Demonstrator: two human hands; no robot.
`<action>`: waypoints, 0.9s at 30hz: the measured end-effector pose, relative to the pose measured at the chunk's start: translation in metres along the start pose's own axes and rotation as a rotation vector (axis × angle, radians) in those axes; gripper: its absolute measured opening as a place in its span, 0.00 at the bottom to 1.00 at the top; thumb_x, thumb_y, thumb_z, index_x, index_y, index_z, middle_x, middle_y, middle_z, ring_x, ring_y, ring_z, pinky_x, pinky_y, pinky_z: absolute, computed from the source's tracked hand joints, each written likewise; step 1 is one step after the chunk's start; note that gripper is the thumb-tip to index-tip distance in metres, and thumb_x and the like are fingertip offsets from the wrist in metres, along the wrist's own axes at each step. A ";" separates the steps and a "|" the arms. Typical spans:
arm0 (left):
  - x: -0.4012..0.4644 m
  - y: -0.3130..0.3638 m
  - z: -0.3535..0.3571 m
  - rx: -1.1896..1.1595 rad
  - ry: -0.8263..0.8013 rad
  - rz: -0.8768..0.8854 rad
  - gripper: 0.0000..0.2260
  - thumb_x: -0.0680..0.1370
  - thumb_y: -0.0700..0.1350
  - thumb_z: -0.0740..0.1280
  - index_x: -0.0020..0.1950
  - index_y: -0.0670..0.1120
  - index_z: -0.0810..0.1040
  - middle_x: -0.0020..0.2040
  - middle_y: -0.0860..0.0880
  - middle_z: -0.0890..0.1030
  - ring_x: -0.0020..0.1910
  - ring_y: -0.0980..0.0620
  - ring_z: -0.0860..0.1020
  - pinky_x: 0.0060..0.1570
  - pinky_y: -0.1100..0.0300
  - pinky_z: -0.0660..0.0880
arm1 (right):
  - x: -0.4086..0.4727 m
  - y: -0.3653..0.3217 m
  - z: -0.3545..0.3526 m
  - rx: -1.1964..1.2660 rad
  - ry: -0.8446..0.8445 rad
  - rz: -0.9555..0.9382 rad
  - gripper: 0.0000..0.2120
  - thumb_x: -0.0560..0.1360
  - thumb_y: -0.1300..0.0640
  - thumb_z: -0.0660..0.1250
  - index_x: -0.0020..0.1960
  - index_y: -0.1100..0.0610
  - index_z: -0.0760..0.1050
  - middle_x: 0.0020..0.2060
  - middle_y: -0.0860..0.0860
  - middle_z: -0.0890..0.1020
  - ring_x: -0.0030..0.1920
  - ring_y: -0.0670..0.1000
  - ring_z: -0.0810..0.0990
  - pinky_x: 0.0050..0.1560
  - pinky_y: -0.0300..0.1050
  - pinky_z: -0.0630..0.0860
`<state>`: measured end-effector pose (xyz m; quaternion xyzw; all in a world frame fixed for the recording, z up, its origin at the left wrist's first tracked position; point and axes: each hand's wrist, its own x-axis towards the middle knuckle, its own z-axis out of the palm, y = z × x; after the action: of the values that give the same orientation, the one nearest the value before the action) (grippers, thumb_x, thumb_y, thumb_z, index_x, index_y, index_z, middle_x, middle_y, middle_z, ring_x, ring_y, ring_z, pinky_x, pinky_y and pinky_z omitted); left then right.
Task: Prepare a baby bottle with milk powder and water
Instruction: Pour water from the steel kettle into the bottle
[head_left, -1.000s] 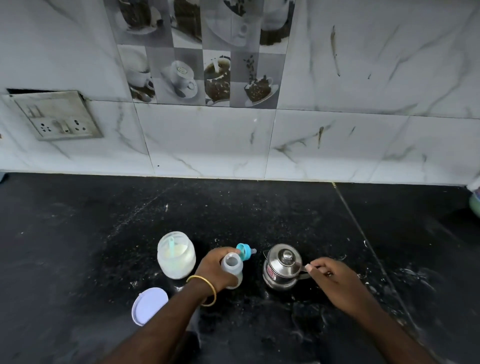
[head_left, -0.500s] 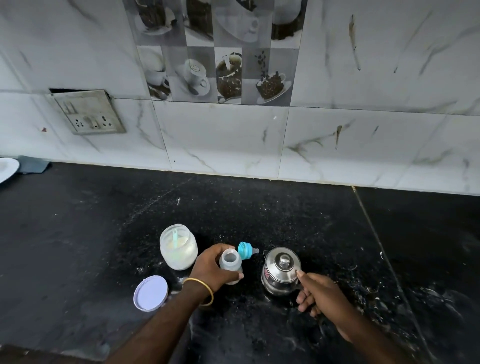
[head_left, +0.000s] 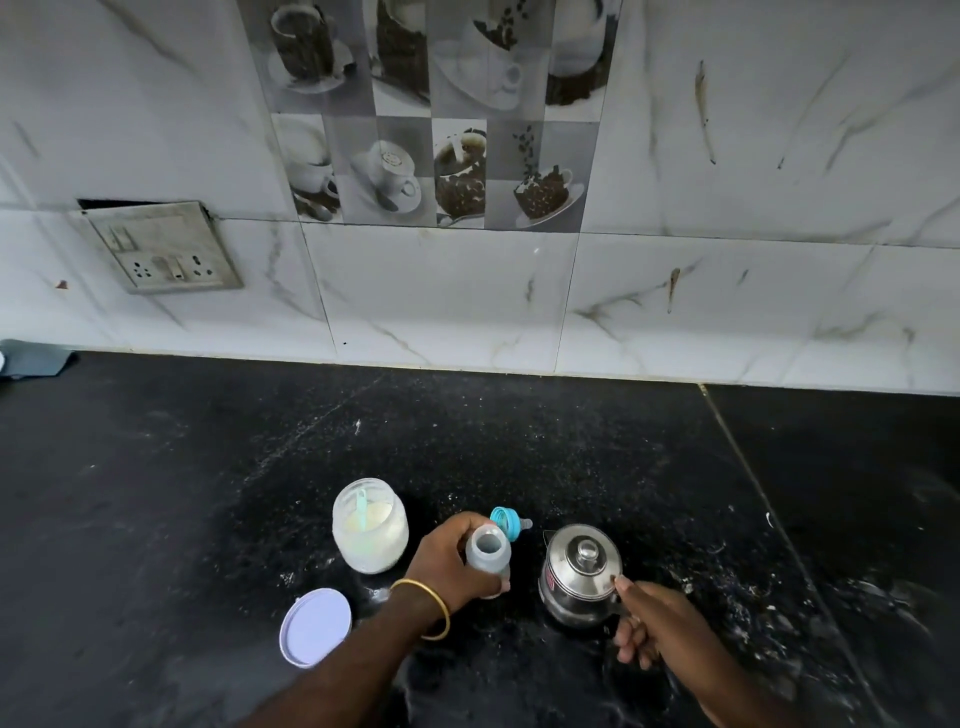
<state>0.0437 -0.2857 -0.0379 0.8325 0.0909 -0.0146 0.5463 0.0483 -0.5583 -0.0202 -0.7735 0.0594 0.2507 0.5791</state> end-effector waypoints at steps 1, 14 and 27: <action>0.001 0.000 -0.001 0.002 -0.012 0.012 0.23 0.57 0.43 0.82 0.47 0.54 0.80 0.46 0.55 0.84 0.43 0.59 0.80 0.48 0.63 0.78 | -0.003 -0.004 0.001 -0.010 0.008 -0.003 0.17 0.82 0.55 0.61 0.50 0.70 0.76 0.27 0.59 0.78 0.25 0.54 0.77 0.23 0.40 0.65; 0.019 0.014 -0.019 -0.061 -0.056 0.105 0.23 0.55 0.44 0.80 0.47 0.54 0.79 0.43 0.56 0.84 0.40 0.65 0.80 0.41 0.70 0.76 | -0.044 -0.090 0.014 -0.170 0.068 -0.164 0.20 0.72 0.37 0.65 0.38 0.54 0.79 0.29 0.55 0.80 0.28 0.52 0.78 0.26 0.38 0.67; 0.025 0.023 -0.017 -0.160 -0.009 0.146 0.23 0.56 0.37 0.79 0.46 0.56 0.81 0.45 0.54 0.85 0.43 0.63 0.81 0.44 0.72 0.75 | -0.034 -0.148 0.007 -0.681 0.076 -0.307 0.24 0.74 0.36 0.67 0.32 0.55 0.71 0.26 0.52 0.81 0.26 0.49 0.80 0.31 0.44 0.77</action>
<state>0.0708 -0.2755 -0.0135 0.7907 0.0285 0.0289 0.6109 0.0731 -0.5113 0.1219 -0.9304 -0.1226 0.1376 0.3167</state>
